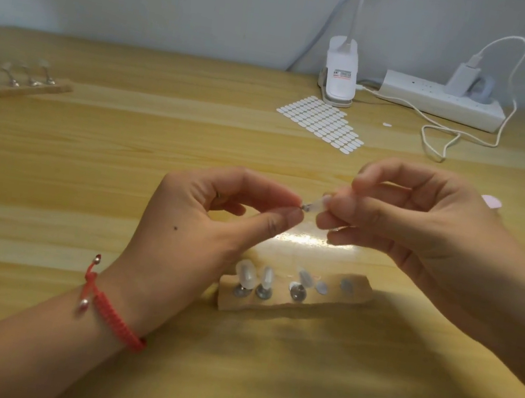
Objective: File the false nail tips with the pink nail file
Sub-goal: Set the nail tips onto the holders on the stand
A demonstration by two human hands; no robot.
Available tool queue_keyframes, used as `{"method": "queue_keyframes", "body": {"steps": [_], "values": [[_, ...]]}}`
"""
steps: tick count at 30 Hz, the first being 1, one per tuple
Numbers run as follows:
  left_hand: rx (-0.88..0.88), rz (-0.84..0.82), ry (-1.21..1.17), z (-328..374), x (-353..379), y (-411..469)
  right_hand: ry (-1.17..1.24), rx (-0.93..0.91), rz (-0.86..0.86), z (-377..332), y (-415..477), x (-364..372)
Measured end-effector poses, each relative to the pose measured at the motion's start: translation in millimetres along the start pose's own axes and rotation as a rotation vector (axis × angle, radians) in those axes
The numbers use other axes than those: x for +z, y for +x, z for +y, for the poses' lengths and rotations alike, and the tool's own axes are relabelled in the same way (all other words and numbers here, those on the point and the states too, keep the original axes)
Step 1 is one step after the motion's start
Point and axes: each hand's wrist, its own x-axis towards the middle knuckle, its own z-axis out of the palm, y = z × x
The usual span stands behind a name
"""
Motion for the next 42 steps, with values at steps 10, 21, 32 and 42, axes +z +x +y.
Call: {"method": "queue_keyframes", "body": {"steps": [10,21,32,42], "values": [[0.024,0.014,0.037,-1.6,-1.2,-0.2,0.023,0.013,0.030,6.8,0.2,1.1],[-0.010,0.042,-0.028,0.1,-0.7,0.3,-0.058,-0.050,0.075,8.8,-0.5,4.4],[0.009,0.040,-0.055,3.0,0.7,-0.3,0.062,0.007,0.079,8.8,-1.2,6.4],[-0.017,0.046,-0.112,1.9,0.5,0.2,-0.057,-0.028,0.077,3.2,-2.9,6.8]]}}
